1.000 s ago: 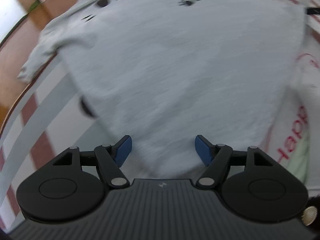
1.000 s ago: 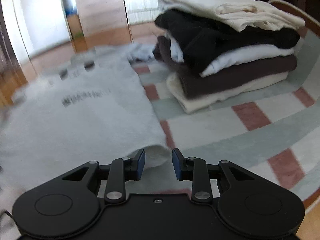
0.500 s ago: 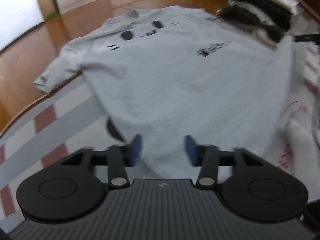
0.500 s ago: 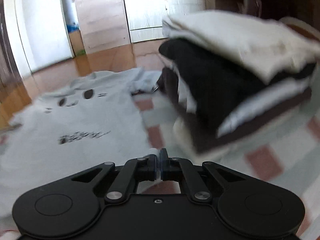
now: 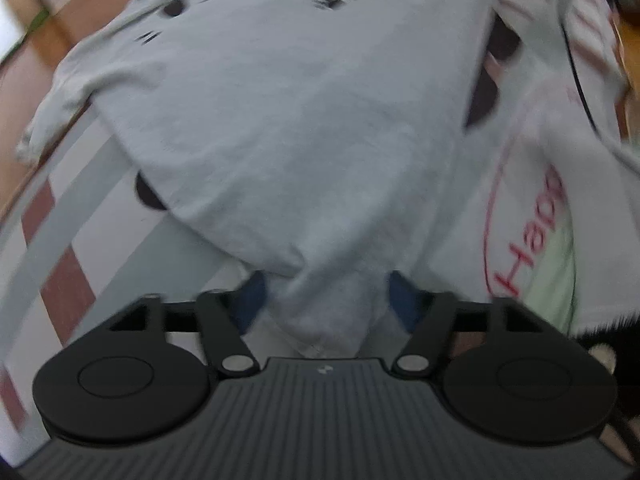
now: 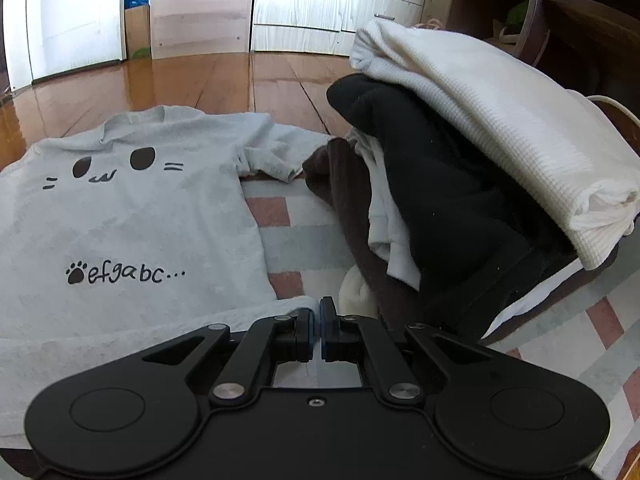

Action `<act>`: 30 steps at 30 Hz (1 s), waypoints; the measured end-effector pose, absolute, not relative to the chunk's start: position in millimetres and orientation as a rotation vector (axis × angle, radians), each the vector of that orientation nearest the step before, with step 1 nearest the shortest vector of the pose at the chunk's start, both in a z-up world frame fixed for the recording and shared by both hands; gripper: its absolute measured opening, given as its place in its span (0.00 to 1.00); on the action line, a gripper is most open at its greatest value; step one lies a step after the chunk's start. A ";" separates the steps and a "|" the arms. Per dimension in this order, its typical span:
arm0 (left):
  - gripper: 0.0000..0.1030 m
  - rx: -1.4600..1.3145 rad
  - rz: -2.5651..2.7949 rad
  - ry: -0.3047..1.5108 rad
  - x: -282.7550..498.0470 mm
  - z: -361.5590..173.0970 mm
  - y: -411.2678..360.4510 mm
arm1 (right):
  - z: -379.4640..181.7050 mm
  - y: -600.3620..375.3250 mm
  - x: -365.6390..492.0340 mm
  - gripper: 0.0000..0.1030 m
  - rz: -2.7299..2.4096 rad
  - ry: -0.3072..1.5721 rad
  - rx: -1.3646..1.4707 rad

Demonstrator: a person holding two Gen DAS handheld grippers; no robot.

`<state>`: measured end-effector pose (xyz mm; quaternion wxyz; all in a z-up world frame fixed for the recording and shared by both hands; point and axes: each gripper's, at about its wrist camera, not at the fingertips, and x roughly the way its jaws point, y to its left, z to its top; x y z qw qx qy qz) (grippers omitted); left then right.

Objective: Fold clothes

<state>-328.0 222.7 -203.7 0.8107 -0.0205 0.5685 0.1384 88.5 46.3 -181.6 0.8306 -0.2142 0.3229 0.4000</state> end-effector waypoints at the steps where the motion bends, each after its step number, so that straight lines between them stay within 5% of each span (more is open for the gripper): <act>1: 0.80 -0.018 0.304 1.229 -326.0 -206.8 221.4 | -182.0 45.9 88.8 0.04 0.847 0.688 -0.456; 2: 0.81 0.004 0.315 1.241 -324.2 -210.0 220.8 | -182.1 44.6 89.1 0.04 0.845 0.692 -0.455; 4: 0.48 -0.060 0.340 1.206 -328.9 -203.0 231.7 | -180.9 40.8 89.1 0.04 0.845 0.697 -0.451; 5: 0.01 -0.096 0.352 1.186 -331.6 -199.1 237.6 | -177.4 36.4 87.8 0.04 0.852 0.696 -0.442; 12: 0.01 -0.320 0.552 0.880 -404.4 -116.7 260.3 | -151.2 -47.3 57.5 0.03 0.943 0.715 -0.267; 19: 0.03 -0.488 0.669 1.015 -410.4 -161.3 241.1 | -227.9 -64.7 2.7 0.03 0.818 0.819 -0.485; 21: 0.11 -0.521 0.707 1.043 -417.7 -165.5 241.7 | -224.9 -67.7 1.8 0.05 0.781 0.837 -0.471; 22: 0.18 -0.528 0.729 1.016 -425.4 -159.7 241.8 | -223.4 -69.2 1.3 0.15 0.763 0.846 -0.463; 23: 0.36 -0.536 0.748 0.984 -433.6 -153.0 241.5 | -221.9 -70.7 0.9 0.30 0.744 0.855 -0.456; 24: 0.49 -0.543 0.768 0.951 -441.9 -146.3 241.2 | -217.9 -73.8 1.7 0.35 0.732 0.868 -0.440; 30: 0.53 -0.712 0.767 0.654 -485.0 -112.8 260.9 | -150.9 -99.8 9.5 0.43 0.861 0.949 -0.109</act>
